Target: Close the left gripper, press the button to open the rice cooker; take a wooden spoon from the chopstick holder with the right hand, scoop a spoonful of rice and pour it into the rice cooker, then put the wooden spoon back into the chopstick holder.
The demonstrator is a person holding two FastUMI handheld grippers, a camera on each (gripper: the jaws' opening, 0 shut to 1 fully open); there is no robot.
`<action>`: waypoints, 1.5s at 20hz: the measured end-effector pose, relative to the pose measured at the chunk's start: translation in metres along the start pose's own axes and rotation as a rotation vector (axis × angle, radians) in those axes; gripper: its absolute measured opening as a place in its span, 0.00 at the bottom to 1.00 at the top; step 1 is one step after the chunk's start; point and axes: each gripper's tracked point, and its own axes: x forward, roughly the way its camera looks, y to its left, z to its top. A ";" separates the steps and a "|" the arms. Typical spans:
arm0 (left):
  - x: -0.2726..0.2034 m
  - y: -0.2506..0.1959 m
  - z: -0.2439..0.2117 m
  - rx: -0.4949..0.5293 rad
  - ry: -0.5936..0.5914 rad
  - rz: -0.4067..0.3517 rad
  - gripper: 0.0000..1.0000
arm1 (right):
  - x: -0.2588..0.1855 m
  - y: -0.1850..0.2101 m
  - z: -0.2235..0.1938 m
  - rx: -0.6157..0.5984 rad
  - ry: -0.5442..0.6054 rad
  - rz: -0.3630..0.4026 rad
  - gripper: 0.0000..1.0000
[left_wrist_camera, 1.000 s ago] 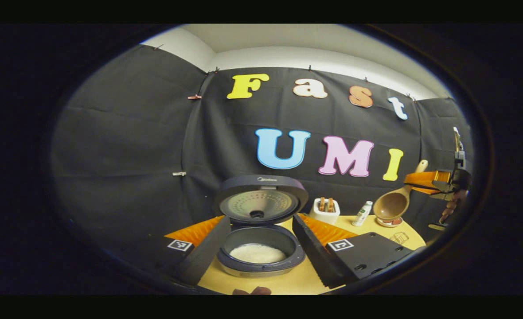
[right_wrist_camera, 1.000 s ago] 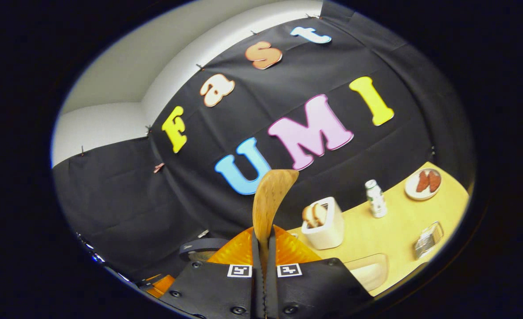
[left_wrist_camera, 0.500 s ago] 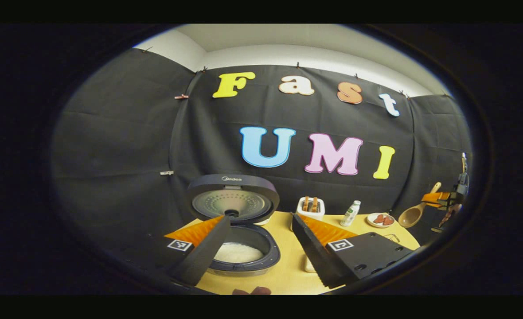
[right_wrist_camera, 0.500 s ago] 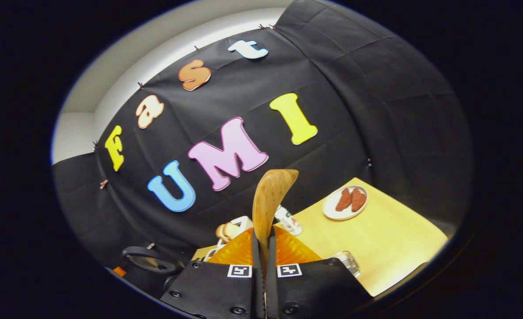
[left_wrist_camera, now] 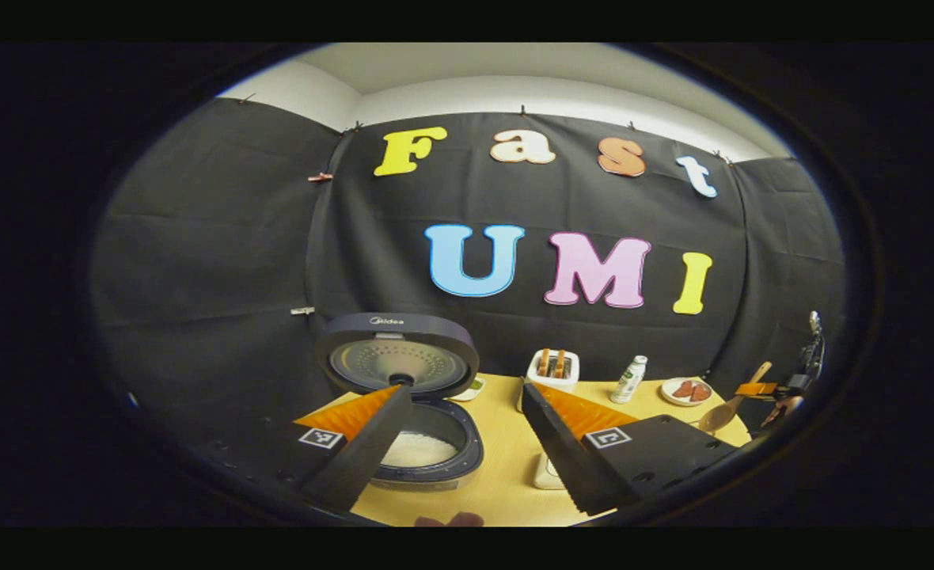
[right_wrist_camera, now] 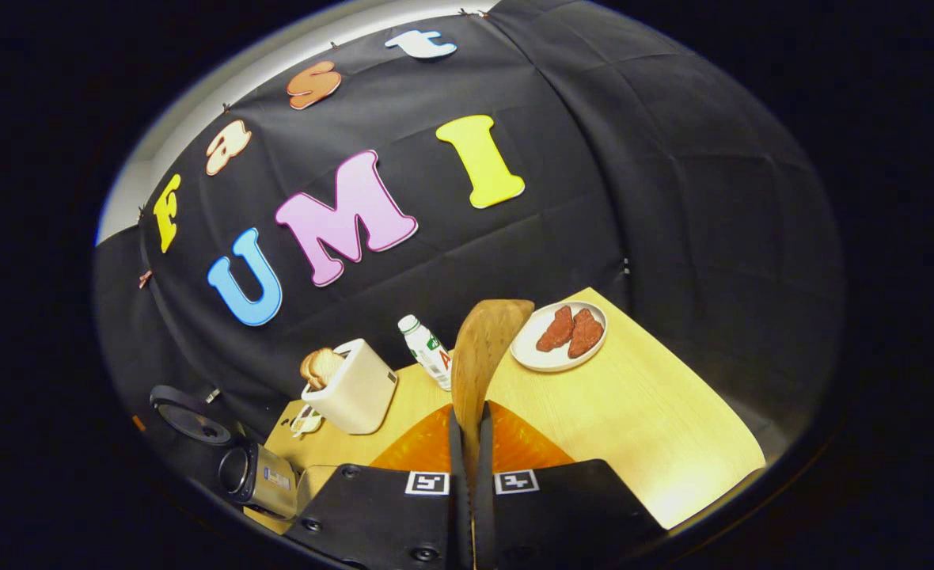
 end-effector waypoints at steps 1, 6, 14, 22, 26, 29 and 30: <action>0.000 -0.003 0.001 0.006 0.001 0.006 0.95 | 0.006 -0.005 -0.006 -0.009 0.011 -0.006 0.06; 0.002 -0.015 0.000 0.004 0.015 0.033 0.95 | 0.031 -0.022 -0.031 -0.024 0.065 -0.016 0.07; 0.005 -0.017 0.003 0.004 0.024 0.060 0.95 | 0.050 -0.037 -0.065 0.017 0.151 -0.042 0.09; 0.008 -0.009 0.013 0.020 0.005 0.040 0.93 | 0.029 -0.036 -0.065 0.079 0.154 -0.056 0.47; 0.013 -0.003 0.020 0.012 -0.009 0.016 0.95 | 0.004 -0.039 -0.045 0.069 0.095 -0.099 0.90; 0.015 0.004 0.031 0.019 -0.034 -0.002 0.95 | -0.032 -0.038 -0.017 0.039 -0.003 -0.140 0.92; 0.015 0.006 0.035 0.021 -0.044 -0.007 0.95 | -0.043 -0.038 -0.009 0.018 -0.031 -0.160 0.92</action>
